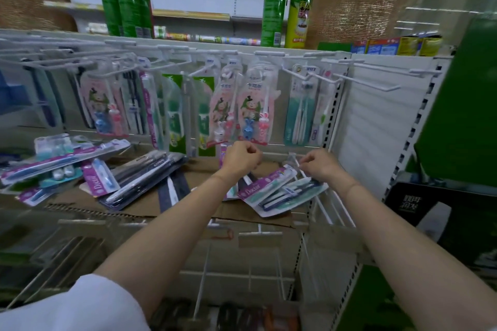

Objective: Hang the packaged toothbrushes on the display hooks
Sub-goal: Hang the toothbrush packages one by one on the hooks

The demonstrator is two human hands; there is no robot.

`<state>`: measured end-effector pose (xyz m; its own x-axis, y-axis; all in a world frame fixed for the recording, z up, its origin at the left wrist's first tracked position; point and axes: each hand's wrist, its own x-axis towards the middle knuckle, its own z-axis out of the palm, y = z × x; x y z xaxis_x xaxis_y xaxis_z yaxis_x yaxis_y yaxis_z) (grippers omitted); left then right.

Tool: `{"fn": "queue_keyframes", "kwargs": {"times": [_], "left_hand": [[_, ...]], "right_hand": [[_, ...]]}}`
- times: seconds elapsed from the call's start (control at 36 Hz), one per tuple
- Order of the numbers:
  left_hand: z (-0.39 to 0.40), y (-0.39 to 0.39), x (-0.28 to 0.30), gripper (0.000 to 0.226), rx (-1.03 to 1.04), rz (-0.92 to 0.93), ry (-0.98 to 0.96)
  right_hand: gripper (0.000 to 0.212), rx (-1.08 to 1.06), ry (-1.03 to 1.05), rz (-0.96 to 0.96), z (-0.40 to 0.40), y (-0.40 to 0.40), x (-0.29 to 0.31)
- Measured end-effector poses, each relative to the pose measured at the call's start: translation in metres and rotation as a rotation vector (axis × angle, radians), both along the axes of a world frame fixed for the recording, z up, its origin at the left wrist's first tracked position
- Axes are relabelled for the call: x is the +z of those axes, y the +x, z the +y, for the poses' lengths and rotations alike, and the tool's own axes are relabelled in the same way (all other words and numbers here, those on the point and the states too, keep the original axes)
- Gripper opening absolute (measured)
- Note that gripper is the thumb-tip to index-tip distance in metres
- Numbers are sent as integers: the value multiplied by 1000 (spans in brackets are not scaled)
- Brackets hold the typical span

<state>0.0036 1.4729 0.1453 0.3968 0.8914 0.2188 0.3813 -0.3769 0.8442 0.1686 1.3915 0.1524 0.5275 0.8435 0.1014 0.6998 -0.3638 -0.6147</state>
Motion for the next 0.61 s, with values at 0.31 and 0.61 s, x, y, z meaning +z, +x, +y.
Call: {"fn": "queue_keyframes", "kwargs": {"times": [0.31,0.61], "left_hand": [[-13,26,-10,10,-97,342,-12],[-12,34,-19,29,-138,580,45]], "right_hand": [[21,-24,-308,54,-15,5,-17],[3,-61,-115,326,-10,-1,-36]]}}
